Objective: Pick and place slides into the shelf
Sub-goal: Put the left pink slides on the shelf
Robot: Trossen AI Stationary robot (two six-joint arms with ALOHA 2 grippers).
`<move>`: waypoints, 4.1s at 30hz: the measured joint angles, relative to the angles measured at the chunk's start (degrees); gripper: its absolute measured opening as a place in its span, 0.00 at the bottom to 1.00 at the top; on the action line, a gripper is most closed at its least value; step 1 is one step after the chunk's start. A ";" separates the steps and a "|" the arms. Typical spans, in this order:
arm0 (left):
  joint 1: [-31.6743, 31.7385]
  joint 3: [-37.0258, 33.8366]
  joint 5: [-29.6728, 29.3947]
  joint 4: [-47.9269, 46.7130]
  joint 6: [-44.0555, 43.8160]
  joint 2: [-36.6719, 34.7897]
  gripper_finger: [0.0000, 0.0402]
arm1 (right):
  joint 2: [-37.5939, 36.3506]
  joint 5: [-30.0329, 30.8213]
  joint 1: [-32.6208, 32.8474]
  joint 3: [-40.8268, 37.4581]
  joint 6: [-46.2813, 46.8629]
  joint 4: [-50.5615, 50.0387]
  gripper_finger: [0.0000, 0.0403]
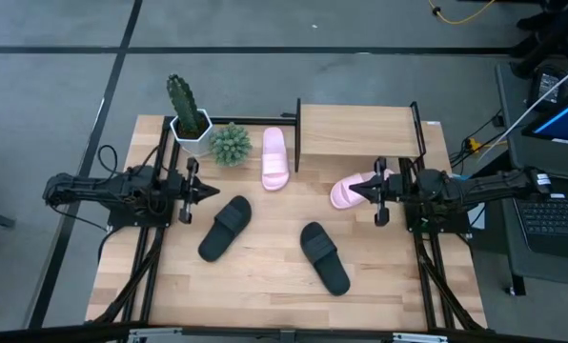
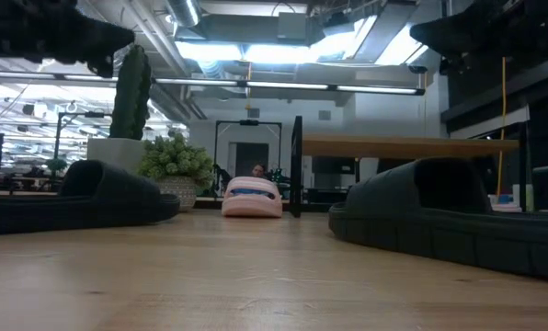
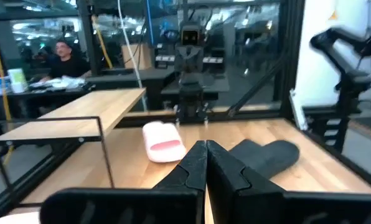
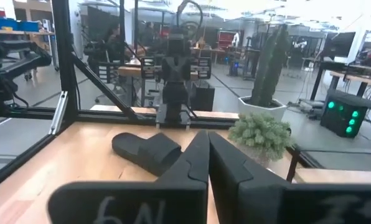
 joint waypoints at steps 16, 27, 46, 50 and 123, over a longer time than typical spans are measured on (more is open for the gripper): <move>0.42 11.81 -9.15 -3.14 0.90 24.74 0.00 | 4.79 -0.07 0.00 0.00 1.25 -0.08 0.02; 3.36 18.19 -14.57 -2.89 9.76 39.31 0.00 | 9.32 -0.05 0.00 -0.02 -1.79 -0.05 0.02; 1.40 18.39 -15.36 5.70 19.85 48.82 0.01 | 14.19 -0.04 0.01 -0.07 -1.33 1.87 0.02; 1.22 18.39 -15.36 5.68 19.89 48.82 0.07 | 14.20 -0.04 0.00 -0.07 -1.31 2.26 0.02; 10.69 25.69 -26.46 15.97 19.94 83.31 0.35 | 14.22 -0.02 0.02 -0.09 1.29 0.89 0.02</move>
